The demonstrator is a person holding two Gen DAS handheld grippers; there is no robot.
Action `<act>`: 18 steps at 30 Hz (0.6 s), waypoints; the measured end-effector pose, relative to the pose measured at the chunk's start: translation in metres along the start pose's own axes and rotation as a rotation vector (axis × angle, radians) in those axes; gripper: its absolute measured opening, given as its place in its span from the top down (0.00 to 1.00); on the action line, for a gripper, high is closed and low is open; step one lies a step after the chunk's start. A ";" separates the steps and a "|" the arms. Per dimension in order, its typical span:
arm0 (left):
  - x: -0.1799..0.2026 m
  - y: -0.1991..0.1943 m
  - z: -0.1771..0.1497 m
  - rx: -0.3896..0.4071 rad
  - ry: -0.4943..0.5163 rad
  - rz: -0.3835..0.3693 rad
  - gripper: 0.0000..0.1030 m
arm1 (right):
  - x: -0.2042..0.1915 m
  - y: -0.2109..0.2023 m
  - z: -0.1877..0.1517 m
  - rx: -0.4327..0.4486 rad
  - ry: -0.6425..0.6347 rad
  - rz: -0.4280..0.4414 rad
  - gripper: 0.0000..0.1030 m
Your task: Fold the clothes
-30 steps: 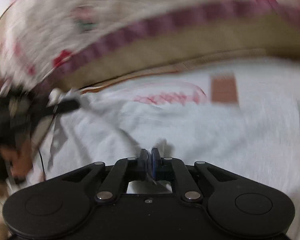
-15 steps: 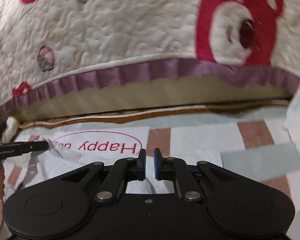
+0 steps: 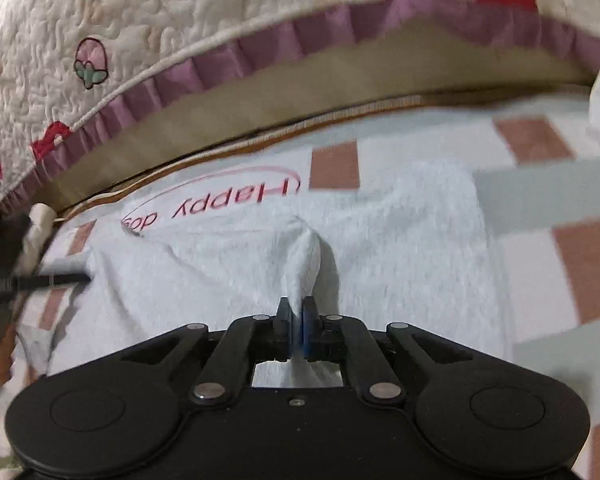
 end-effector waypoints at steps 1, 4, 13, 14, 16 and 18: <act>0.000 -0.005 -0.008 -0.012 -0.030 -0.017 0.24 | -0.004 -0.005 0.005 0.032 -0.025 -0.013 0.96; 0.010 -0.016 -0.035 -0.065 -0.046 -0.083 0.25 | -0.014 -0.005 0.015 0.057 -0.145 -0.068 0.96; 0.016 -0.067 -0.080 0.082 -0.079 -0.063 0.96 | -0.019 0.006 0.004 0.046 -0.176 -0.134 0.97; 0.010 -0.069 -0.085 0.068 -0.118 -0.057 0.97 | -0.018 0.006 0.003 0.042 -0.181 -0.138 0.97; 0.004 -0.069 -0.087 0.040 -0.161 -0.060 0.97 | -0.020 0.009 0.000 0.029 -0.205 -0.144 0.97; 0.008 -0.070 -0.079 0.037 -0.115 -0.073 0.97 | -0.020 0.012 -0.003 0.015 -0.204 -0.145 0.96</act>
Point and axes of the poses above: each gripper's, at about its wrist camera, not at the fingertips, and y roughly the way its jaws point, x to its right, z to its top, the point moved 3 cm from there along y, roughly the way its jaws point, and after that the axes turned 11 degrees about x, right-handed, at the moved point
